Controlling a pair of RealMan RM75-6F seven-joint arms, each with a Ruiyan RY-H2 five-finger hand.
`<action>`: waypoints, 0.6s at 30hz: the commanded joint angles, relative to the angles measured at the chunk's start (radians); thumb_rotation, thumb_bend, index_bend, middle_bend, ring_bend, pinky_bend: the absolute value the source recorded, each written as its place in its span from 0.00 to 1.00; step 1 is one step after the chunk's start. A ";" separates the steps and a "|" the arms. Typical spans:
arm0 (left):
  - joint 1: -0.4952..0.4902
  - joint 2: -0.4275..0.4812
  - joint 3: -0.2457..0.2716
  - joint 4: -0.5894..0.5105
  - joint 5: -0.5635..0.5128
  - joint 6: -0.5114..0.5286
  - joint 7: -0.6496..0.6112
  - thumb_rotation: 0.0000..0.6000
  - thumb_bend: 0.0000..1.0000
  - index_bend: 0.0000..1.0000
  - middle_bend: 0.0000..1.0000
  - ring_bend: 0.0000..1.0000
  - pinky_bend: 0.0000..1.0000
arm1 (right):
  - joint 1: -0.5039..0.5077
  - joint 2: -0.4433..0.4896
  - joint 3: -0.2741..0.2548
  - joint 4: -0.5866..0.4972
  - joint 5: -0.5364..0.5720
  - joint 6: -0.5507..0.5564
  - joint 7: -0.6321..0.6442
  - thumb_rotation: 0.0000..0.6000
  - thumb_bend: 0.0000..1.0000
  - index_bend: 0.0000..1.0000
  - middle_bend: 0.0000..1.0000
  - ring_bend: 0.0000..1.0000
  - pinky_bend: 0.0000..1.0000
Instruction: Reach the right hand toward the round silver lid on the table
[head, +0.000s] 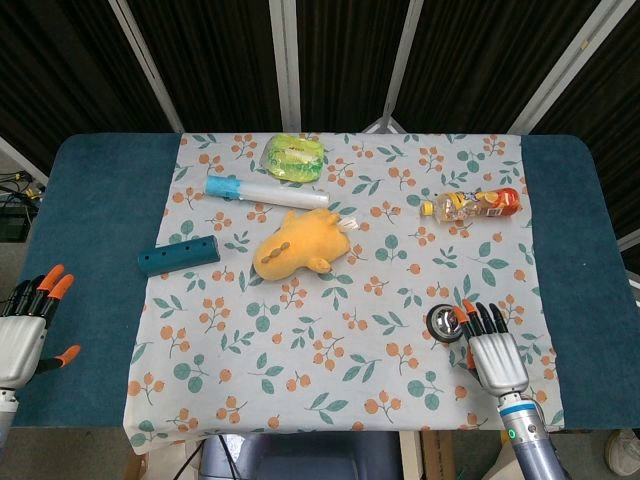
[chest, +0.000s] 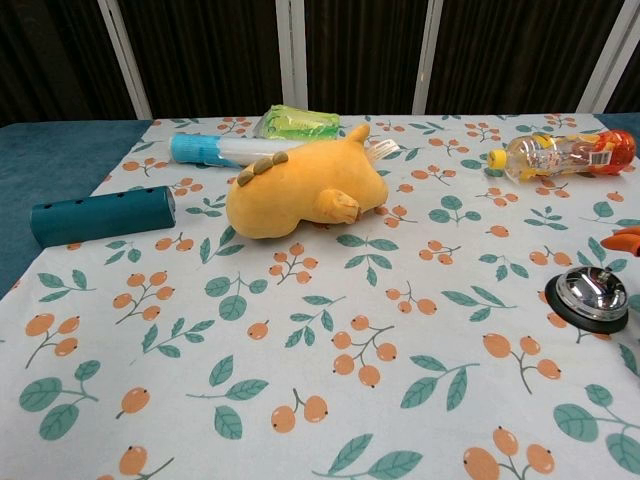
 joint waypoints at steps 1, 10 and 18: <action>0.000 0.000 0.000 -0.003 0.000 0.000 0.002 1.00 0.04 0.00 0.00 0.00 0.00 | 0.004 -0.003 -0.002 0.005 0.005 -0.008 -0.004 1.00 0.87 0.00 0.00 0.00 0.00; -0.001 0.001 -0.002 -0.008 -0.004 -0.002 0.007 1.00 0.04 0.00 0.00 0.00 0.00 | 0.016 -0.008 -0.028 0.025 0.045 -0.058 -0.045 1.00 0.87 0.00 0.00 0.00 0.00; 0.001 0.003 -0.002 -0.006 -0.002 0.003 -0.001 1.00 0.04 0.00 0.00 0.00 0.00 | 0.015 -0.027 -0.052 0.035 0.042 -0.053 -0.112 1.00 0.87 0.00 0.00 0.00 0.00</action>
